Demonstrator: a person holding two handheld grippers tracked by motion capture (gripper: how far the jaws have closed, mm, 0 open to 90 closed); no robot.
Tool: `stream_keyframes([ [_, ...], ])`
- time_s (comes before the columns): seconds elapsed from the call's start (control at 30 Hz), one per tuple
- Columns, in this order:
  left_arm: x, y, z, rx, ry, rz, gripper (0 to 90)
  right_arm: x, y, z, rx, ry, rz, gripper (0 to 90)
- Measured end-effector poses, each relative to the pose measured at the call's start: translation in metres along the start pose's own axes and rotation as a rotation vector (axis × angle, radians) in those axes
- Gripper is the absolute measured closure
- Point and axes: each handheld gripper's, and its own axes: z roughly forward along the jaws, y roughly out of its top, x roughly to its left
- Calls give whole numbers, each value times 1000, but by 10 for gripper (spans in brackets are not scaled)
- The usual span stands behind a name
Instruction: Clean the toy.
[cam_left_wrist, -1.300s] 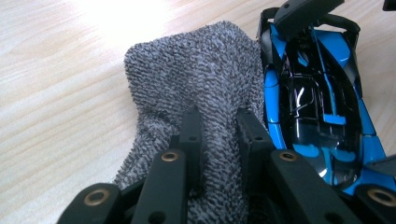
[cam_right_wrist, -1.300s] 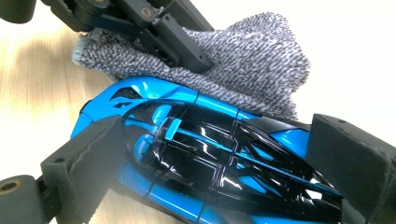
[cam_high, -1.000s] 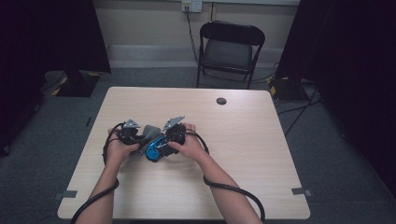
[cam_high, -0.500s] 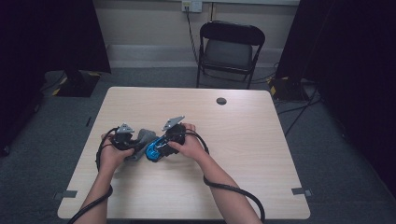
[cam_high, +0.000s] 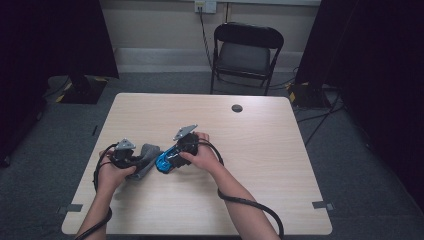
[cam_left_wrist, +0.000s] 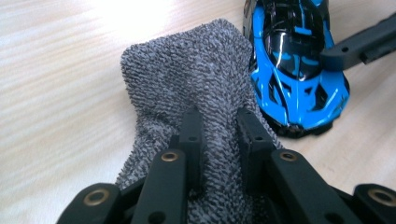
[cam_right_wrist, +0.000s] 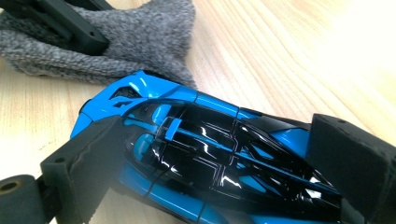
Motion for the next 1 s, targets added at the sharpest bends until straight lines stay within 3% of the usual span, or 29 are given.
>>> stream_keyframes([
  [0.63,-11,-22,-21,3,-4,25,749,0,0,0,0,-5,0,41],
  [1.0,-17,-31,-30,2,-33,29,748,0,0,-1,1,-9,3,41],
])
